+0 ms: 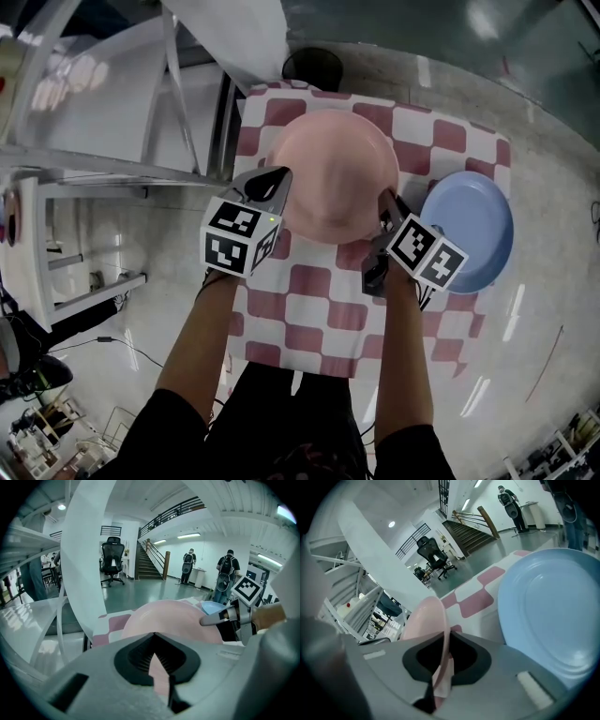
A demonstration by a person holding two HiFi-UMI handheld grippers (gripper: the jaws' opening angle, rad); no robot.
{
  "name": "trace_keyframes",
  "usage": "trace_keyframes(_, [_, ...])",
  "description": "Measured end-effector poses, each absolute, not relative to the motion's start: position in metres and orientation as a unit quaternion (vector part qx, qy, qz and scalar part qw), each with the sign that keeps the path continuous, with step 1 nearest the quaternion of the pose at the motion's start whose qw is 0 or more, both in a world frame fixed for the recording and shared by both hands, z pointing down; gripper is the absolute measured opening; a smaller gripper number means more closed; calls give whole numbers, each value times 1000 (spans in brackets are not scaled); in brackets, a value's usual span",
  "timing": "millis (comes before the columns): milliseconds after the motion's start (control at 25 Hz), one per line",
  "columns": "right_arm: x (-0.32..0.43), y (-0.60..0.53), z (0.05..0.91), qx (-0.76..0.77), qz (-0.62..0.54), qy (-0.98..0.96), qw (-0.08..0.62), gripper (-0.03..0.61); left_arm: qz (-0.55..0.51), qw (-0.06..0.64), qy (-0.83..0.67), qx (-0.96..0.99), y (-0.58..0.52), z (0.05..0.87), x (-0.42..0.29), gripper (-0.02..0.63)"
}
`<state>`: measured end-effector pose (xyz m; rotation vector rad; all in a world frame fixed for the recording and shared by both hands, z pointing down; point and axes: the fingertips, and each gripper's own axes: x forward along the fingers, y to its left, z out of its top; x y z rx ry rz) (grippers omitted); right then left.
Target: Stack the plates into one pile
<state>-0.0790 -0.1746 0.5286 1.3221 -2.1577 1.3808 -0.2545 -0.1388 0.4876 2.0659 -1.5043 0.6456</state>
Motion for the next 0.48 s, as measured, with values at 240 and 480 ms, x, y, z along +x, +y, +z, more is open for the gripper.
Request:
trace_keyframes(240, [-64,-175,520,458,485,-737,107,31,241,247,-547,763,-139,485,-243,-3])
trace_keyframes(480, [-43,-173,509,465,491,-732,85,31,243,235,-537,773,-145,476,-222,-3])
